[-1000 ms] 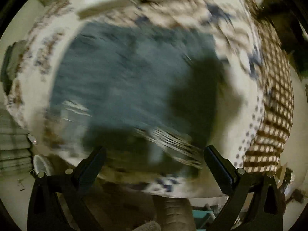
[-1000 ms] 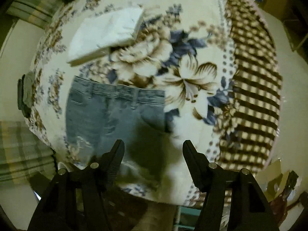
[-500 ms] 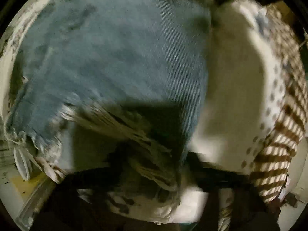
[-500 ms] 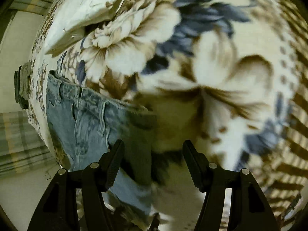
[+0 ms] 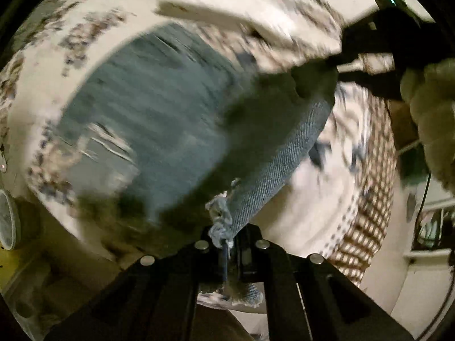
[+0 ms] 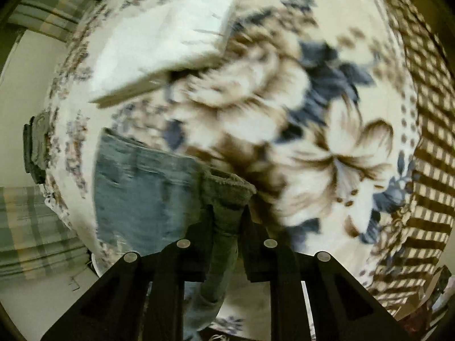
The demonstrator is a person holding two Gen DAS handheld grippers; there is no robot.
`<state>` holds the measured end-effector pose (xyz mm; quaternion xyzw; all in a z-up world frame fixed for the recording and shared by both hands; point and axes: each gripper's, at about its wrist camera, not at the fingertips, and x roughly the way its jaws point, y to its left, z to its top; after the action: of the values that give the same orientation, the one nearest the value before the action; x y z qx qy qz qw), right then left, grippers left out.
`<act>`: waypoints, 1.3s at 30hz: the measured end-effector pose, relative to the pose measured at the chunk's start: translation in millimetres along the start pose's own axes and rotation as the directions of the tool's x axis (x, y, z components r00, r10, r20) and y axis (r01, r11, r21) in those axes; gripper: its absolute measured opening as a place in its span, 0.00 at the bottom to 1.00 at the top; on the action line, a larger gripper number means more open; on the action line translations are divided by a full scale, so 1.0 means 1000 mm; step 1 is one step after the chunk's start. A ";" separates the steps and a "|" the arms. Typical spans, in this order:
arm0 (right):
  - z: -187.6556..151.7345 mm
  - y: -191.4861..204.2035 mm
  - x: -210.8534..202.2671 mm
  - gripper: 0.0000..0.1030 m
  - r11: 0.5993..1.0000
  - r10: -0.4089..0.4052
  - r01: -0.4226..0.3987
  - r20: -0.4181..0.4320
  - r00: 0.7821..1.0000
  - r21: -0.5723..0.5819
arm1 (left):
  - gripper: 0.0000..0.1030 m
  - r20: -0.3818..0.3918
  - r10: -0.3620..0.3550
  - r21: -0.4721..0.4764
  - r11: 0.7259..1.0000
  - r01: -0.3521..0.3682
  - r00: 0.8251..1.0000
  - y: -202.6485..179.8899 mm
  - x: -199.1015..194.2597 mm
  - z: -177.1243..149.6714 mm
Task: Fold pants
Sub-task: 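Grasp one leg hem with the left tool while the right tool grasps the other hem, then lift both hems and fold them over toward the waistband with both tools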
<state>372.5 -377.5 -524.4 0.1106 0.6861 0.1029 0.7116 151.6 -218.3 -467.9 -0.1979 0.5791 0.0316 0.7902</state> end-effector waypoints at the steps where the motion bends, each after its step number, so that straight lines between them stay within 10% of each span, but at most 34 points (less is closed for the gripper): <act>1: 0.001 0.013 -0.007 0.17 1.000 -0.001 0.001 0.007 1.000 -0.006 | 0.02 0.014 -0.004 -0.020 1.000 0.005 1.000 0.012 -0.006 0.010; 16: 0.042 0.281 0.059 0.17 0.944 -0.101 0.105 0.030 0.994 -0.311 | 0.02 0.072 0.050 -0.300 0.954 -0.026 0.996 0.202 0.011 0.091; 28: 0.063 0.318 0.144 0.19 0.899 -0.225 0.204 -0.009 0.974 -0.388 | 0.14 0.046 0.046 -0.428 0.903 -0.022 0.998 0.257 0.058 0.102; 31: 0.069 0.321 0.153 0.35 0.910 -0.196 0.159 -0.059 0.979 -0.382 | 0.36 0.073 0.060 -0.504 0.863 -0.015 0.995 0.271 0.046 0.095; 35: 0.069 0.316 0.137 0.86 0.915 -0.102 0.055 -0.097 0.990 -0.400 | 0.59 0.148 0.099 -0.593 0.805 0.008 0.984 0.291 0.011 0.078; 39: 0.051 0.294 0.106 0.93 0.887 -0.041 0.004 -0.069 0.997 -0.461 | 0.59 0.266 0.132 -0.679 0.729 0.088 0.955 0.294 -0.030 0.039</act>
<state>429.1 -66.0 -536.2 -0.0732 0.6703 0.2584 0.6917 95.0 71.2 -511.5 -0.4609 0.4040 0.2811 0.7385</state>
